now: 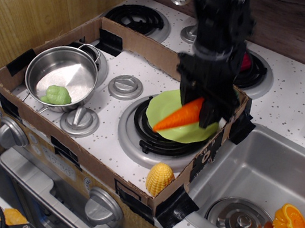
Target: Take carrot off plate
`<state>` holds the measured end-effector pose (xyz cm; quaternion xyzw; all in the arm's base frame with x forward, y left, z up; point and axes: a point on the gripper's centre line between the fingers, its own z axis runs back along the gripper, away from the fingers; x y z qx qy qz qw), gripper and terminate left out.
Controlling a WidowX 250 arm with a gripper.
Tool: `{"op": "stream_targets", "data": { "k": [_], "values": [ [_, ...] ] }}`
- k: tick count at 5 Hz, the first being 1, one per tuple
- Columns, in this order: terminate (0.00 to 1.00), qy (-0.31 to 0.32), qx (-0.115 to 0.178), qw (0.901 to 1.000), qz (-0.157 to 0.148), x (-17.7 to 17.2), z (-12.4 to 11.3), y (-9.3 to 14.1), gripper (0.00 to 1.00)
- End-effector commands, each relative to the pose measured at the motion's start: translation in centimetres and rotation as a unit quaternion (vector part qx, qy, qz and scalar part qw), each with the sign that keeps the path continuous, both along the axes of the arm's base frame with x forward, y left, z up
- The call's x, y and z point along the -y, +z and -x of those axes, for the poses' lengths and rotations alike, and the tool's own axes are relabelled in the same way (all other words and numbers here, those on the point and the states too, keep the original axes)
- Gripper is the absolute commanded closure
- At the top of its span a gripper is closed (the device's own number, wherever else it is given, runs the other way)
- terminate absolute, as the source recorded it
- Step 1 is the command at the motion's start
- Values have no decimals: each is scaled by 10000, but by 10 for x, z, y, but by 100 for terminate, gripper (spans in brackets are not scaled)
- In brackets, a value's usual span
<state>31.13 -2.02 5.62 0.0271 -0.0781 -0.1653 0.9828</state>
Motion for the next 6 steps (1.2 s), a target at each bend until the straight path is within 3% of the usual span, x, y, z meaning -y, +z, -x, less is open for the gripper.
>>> {"op": "stream_targets", "data": {
  "k": [1, 2, 3, 4, 6],
  "values": [
    [0, -1013, 213, 9920, -721, -44, -41, 67, 100],
    [0, -2106, -17, 9746, -758, -77, -61, 66, 100],
    [0, -3050, -289, 9481, -849, -110, -70, 59, 100],
    [0, -3473, -326, 9325, -942, -133, -69, 48, 100],
    [0, -4538, 42, 8854, -1002, -165, -59, 32, 100]
  ]
}}
